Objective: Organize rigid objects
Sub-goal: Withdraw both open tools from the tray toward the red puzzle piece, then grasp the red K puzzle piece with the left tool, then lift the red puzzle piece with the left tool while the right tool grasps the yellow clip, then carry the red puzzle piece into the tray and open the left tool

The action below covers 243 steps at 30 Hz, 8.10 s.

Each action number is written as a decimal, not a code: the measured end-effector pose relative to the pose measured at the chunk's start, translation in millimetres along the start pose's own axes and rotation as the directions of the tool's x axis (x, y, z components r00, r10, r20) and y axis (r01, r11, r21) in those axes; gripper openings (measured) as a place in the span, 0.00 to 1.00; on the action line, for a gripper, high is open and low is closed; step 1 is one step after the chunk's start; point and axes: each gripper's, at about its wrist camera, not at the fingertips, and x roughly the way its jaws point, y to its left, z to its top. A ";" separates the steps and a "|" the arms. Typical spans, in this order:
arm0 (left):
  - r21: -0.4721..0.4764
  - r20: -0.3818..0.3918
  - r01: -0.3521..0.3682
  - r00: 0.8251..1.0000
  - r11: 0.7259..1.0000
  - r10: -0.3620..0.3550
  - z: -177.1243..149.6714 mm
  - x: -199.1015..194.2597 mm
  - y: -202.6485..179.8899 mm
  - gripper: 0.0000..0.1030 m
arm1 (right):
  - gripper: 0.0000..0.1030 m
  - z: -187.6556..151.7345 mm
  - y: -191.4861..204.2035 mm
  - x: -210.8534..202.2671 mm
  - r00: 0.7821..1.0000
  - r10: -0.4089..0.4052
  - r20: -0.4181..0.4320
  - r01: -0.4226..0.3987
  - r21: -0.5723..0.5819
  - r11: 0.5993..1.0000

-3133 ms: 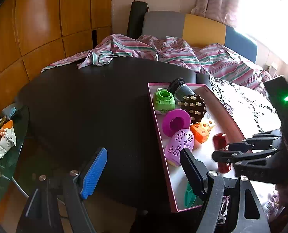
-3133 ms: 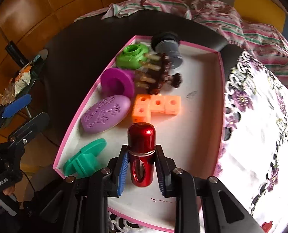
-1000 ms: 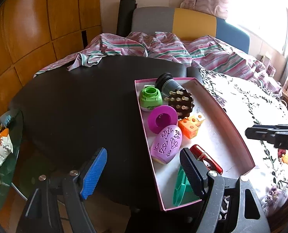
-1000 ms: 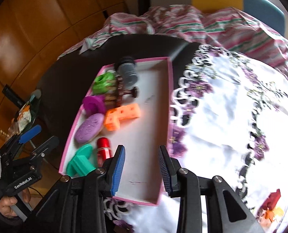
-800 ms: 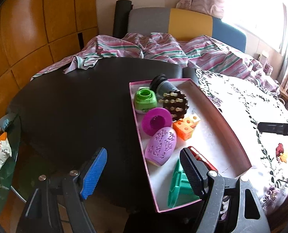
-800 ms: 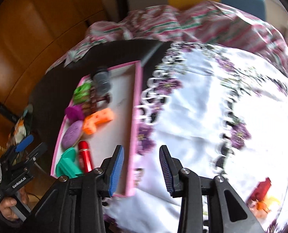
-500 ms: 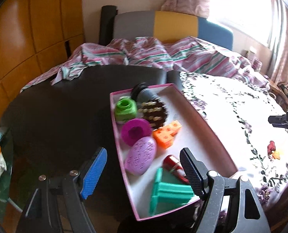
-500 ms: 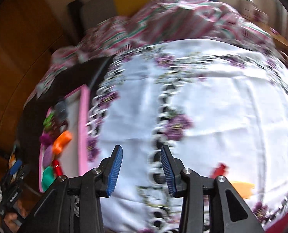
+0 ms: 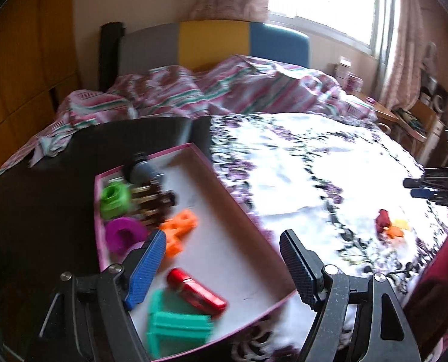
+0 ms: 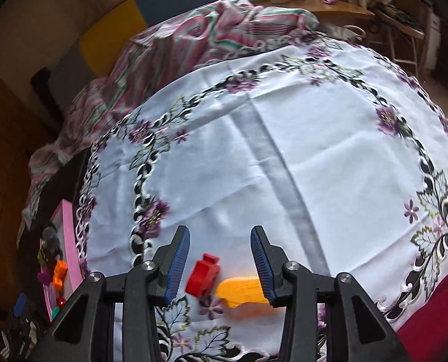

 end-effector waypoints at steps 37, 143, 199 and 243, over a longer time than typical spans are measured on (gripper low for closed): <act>0.190 -0.349 0.375 0.890 0.907 -0.295 23.1 150.8 -215.9 0.68 | 0.41 1.0 -42.2 -20.7 0.968 0.196 0.159 -0.227 0.212 0.951; 0.103 -0.134 0.213 0.971 0.972 -0.198 -4.1 65.0 -124.1 0.46 | 0.64 -22.1 54.5 89.8 0.966 -0.174 -0.189 0.117 -0.279 0.953; -0.362 -0.109 0.148 0.974 0.920 -0.200 25.1 74.5 73.4 0.46 | 0.64 -27.8 74.6 104.2 0.957 -0.254 -0.143 0.172 -0.429 0.887; -0.178 -0.120 -0.090 0.990 0.980 0.069 -9.6 44.7 45.8 0.51 | 0.64 -33.8 83.8 103.6 0.955 -0.266 -0.130 0.181 -0.454 0.872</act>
